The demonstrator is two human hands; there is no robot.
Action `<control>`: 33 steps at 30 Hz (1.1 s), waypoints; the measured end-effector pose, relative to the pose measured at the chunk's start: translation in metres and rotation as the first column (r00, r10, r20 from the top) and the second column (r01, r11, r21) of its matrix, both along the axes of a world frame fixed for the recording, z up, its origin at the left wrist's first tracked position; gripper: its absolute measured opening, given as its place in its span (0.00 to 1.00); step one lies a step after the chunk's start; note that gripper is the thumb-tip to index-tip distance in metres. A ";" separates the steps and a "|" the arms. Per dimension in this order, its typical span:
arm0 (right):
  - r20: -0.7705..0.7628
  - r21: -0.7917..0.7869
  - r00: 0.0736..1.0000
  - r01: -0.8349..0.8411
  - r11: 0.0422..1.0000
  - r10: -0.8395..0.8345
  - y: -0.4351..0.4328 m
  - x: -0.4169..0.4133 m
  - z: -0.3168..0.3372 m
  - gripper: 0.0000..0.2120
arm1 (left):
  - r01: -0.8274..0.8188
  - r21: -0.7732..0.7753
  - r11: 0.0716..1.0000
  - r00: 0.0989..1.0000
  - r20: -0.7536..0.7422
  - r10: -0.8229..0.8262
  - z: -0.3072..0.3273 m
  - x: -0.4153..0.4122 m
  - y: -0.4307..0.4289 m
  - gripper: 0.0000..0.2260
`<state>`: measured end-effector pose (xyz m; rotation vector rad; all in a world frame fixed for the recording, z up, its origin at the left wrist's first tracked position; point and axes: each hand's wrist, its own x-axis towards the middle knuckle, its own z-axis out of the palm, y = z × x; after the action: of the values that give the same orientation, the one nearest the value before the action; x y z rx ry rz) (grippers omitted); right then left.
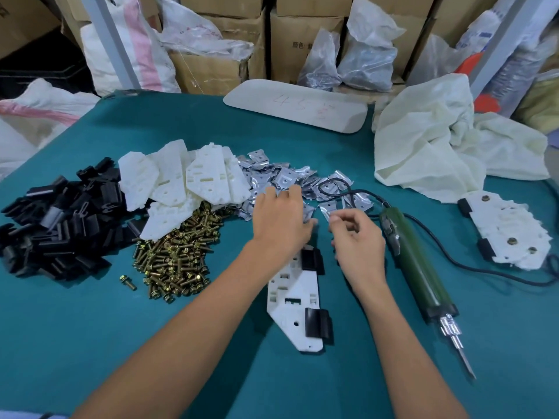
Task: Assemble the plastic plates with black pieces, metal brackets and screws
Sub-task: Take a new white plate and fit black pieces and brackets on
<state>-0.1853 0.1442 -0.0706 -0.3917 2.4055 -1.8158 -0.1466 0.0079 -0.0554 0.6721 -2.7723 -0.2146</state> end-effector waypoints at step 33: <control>0.460 -0.006 0.832 -0.346 0.938 0.310 0.015 -0.002 0.014 0.07 | 0.252 0.558 0.790 0.968 -0.139 -0.211 0.007 0.089 -0.018 0.35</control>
<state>-0.1876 0.1594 -0.0562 -0.3057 1.9381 -1.4603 -0.0577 -0.0100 -0.0482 0.4225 -2.7072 -1.1413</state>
